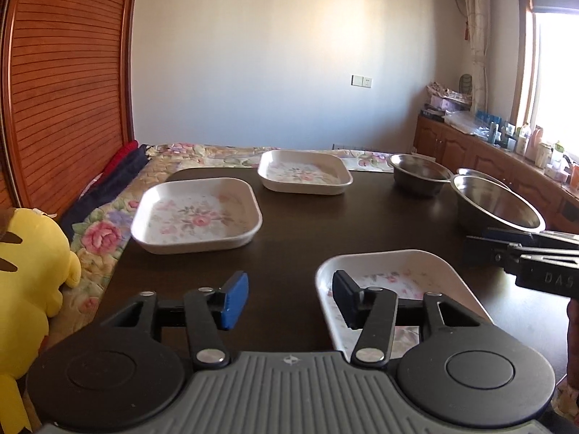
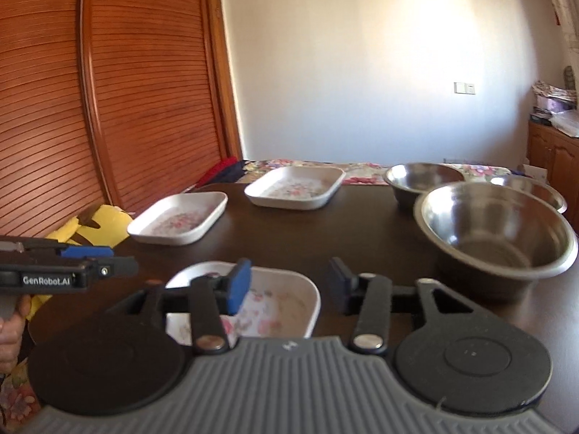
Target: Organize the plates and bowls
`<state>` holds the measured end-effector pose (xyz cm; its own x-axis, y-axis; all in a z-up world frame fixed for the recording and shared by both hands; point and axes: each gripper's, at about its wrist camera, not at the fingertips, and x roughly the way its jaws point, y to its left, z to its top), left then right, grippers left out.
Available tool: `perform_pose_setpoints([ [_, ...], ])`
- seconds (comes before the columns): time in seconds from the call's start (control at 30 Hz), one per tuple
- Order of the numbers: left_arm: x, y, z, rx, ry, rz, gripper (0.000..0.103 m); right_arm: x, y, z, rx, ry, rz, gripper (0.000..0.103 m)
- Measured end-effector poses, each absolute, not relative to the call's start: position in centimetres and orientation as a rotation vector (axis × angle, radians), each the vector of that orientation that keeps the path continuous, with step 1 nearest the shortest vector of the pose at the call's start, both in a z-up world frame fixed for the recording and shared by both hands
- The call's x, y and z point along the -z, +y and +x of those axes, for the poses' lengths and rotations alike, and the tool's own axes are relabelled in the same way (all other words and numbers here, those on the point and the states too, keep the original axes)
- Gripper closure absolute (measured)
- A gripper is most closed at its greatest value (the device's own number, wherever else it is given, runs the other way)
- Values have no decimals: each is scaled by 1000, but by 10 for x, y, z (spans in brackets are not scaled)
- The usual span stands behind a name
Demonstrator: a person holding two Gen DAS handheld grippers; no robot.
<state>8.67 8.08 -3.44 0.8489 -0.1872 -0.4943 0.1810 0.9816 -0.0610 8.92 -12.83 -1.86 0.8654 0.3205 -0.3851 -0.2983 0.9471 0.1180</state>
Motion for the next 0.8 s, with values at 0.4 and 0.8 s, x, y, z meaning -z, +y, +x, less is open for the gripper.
perform_pose_setpoints([
  [0.4, 21, 130, 138, 150, 509, 32, 44, -4, -77, 149, -469, 475, -16, 50],
  [0.8, 33, 175, 208, 114, 568, 72, 51, -7, -30, 218, -589, 597, -45, 51],
])
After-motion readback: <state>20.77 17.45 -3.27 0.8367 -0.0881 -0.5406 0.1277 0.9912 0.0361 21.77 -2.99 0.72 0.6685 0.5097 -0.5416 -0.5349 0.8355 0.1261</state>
